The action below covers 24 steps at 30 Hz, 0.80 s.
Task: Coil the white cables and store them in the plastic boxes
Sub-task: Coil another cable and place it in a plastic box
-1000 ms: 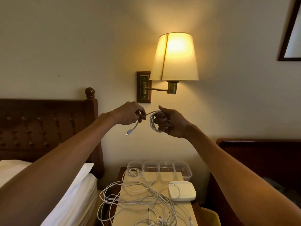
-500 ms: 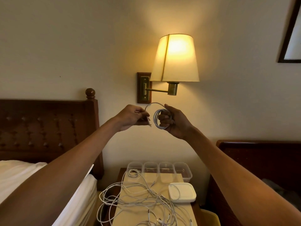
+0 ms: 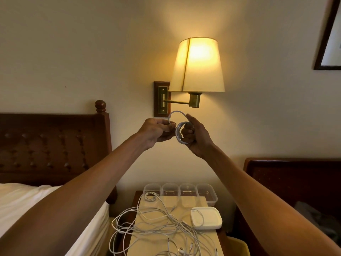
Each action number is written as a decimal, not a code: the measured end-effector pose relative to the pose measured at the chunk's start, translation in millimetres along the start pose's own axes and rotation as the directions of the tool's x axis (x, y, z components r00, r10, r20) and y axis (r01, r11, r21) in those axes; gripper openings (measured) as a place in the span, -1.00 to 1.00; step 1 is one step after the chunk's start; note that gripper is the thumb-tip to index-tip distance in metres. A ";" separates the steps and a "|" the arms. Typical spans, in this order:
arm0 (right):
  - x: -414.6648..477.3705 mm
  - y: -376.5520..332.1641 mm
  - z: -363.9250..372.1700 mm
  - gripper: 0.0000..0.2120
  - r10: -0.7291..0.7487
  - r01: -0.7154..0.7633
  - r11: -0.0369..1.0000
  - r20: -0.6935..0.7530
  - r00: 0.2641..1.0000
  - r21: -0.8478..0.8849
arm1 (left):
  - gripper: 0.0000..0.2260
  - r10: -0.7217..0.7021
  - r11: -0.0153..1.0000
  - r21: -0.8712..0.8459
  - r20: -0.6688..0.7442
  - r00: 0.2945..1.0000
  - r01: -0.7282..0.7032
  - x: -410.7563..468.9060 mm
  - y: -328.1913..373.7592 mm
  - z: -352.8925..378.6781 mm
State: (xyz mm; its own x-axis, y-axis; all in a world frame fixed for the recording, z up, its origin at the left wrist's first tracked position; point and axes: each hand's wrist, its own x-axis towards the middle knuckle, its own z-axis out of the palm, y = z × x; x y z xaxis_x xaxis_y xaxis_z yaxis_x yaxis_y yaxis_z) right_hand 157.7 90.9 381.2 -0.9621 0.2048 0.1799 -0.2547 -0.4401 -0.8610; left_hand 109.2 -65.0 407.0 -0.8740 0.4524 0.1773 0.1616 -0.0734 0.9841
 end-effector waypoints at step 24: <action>-1.0 -0.5 1.6 -0.58 -0.001 -0.001 0.998 -0.044 0.999 -0.056 | -0.79 -0.180 0.970 -0.141 0.136 0.974 0.199 -4.1 -6.4 -6.1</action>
State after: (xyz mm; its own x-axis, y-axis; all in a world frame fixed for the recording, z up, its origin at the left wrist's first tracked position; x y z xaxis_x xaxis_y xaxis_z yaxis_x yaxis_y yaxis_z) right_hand 158.6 89.4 382.2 -0.9565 0.2441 0.1599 -0.2479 -0.3908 -0.8865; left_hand 108.9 -71.8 400.1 -0.8180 0.5752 -0.0058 -0.0816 -0.1061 0.9910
